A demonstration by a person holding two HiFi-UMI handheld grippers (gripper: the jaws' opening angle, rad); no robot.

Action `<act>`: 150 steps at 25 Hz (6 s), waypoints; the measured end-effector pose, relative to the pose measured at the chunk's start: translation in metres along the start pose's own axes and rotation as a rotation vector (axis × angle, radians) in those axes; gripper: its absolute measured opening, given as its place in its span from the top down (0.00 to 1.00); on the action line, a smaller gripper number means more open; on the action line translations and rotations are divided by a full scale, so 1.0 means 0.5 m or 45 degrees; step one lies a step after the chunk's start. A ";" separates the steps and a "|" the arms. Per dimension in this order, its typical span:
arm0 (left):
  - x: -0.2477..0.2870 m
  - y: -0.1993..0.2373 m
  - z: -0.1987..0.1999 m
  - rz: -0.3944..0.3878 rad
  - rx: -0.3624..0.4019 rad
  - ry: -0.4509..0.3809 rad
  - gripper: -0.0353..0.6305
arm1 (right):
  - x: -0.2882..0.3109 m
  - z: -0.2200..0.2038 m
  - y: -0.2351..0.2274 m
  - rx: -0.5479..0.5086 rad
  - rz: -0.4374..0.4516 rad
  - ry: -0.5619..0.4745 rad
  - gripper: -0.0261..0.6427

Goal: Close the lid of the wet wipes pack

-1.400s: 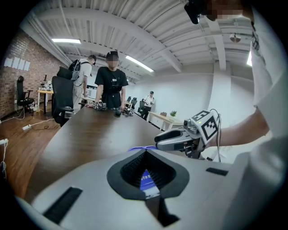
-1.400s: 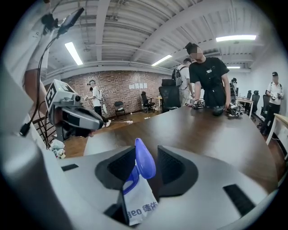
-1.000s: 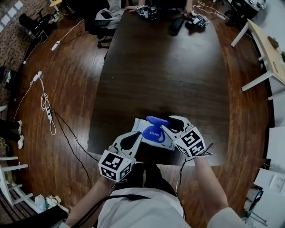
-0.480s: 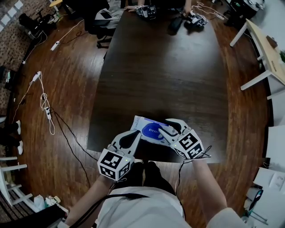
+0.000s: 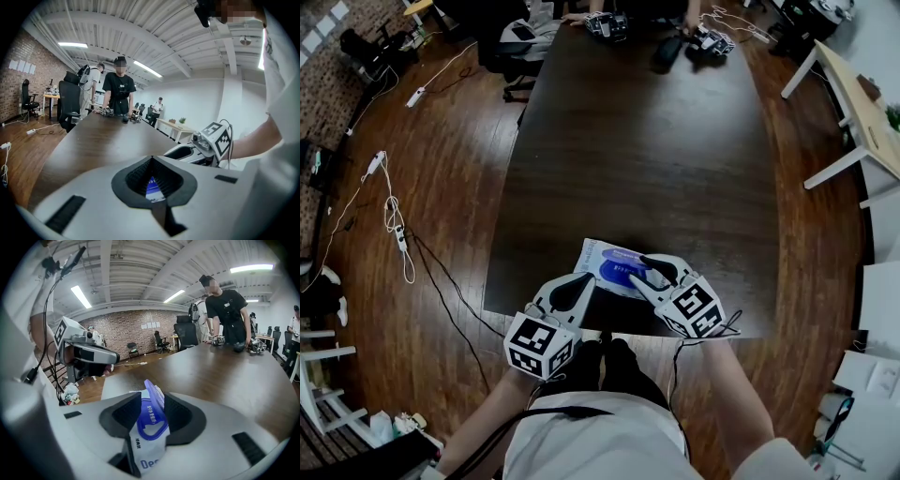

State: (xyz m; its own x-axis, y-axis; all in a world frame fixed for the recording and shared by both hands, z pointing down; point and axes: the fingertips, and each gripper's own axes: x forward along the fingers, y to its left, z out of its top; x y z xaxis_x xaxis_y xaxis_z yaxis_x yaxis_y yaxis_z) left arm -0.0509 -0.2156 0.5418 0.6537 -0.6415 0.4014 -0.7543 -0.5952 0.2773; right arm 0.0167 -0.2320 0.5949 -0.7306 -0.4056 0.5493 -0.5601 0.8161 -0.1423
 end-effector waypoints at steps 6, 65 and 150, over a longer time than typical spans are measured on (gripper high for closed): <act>-0.011 0.000 -0.001 0.001 0.001 -0.009 0.94 | 0.011 -0.013 0.032 0.016 0.022 0.013 0.76; -0.023 0.020 0.008 0.000 0.004 -0.023 0.94 | 0.075 -0.083 0.069 0.116 0.093 0.222 0.76; -0.378 -0.370 0.006 -0.102 0.191 -0.376 0.94 | -0.485 0.054 0.449 0.064 -0.322 -0.615 0.95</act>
State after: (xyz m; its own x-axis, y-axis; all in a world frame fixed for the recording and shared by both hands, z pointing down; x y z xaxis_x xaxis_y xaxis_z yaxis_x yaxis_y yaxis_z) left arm -0.0349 0.0141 0.4119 0.7168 -0.6890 0.1074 -0.6965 -0.7000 0.1578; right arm 0.0575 0.0386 0.4074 -0.6605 -0.7391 0.1322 -0.7507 0.6529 -0.1007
